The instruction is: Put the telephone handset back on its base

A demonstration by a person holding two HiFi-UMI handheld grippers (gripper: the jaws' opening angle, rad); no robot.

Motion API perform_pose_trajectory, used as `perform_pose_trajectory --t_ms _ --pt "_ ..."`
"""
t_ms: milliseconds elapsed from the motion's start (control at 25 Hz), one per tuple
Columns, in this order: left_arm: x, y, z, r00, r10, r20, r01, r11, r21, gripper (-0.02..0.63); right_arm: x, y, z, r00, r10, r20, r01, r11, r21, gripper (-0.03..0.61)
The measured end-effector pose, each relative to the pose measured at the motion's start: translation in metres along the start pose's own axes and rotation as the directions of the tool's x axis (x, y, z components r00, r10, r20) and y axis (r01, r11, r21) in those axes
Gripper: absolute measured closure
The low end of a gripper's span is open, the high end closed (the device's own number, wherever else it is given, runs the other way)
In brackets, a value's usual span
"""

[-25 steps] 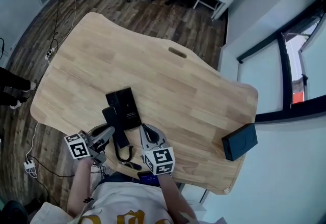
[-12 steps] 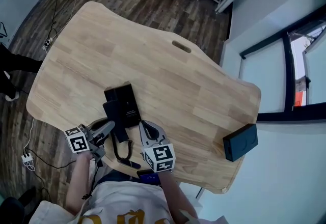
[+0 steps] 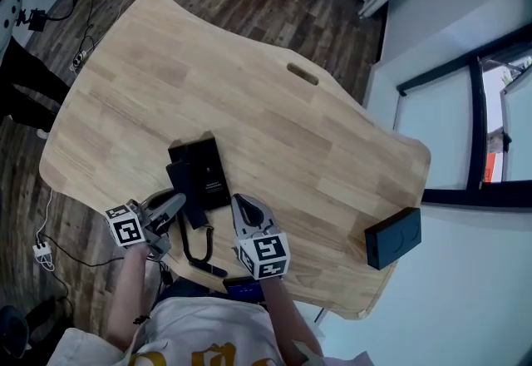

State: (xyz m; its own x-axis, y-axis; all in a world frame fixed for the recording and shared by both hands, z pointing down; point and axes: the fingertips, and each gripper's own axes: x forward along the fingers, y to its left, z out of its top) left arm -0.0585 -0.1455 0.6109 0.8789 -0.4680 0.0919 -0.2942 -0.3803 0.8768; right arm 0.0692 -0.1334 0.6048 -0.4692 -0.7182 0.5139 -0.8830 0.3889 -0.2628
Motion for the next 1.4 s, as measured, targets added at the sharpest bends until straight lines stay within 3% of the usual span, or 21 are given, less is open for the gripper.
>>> perform_pose_trajectory --t_ms 1400 --pt "0.018 0.043 0.016 0.999 0.042 -0.027 -0.045 0.994 -0.100 0.540 0.039 -0.019 -0.002 0.996 0.061 -0.067 -0.061 0.998 0.002 0.572"
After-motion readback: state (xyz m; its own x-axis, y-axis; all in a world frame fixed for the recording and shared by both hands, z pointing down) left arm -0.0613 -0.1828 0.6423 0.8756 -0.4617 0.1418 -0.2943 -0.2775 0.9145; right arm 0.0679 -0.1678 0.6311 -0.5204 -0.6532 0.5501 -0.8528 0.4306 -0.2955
